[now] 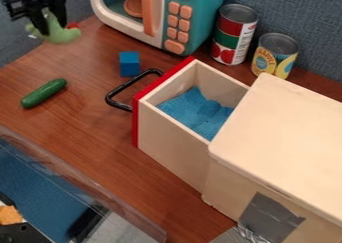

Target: Take the green doll out of the drawer and put it on top of table

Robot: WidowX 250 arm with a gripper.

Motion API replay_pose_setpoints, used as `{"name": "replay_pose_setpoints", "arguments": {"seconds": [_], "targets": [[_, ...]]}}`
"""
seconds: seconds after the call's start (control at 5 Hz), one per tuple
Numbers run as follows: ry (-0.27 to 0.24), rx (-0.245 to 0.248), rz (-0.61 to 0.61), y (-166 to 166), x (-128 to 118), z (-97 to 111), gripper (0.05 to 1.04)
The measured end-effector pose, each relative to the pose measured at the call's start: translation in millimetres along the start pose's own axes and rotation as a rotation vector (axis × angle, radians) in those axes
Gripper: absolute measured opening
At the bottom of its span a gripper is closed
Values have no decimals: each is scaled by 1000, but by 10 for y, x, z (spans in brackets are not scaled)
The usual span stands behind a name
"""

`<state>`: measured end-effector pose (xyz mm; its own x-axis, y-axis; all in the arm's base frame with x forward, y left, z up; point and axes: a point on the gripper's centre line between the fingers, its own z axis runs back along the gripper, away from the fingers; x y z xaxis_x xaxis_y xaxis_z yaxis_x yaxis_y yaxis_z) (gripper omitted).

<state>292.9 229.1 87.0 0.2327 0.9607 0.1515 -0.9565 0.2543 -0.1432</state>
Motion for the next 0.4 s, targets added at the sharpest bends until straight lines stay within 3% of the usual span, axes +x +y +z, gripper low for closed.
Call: {"name": "replay_pose_setpoints", "arguments": {"seconds": [0.2, 0.4], "targets": [[21, -14, -47, -21, -27, 21, 845], [11, -40, -119, -64, -61, 202, 1009]]}}
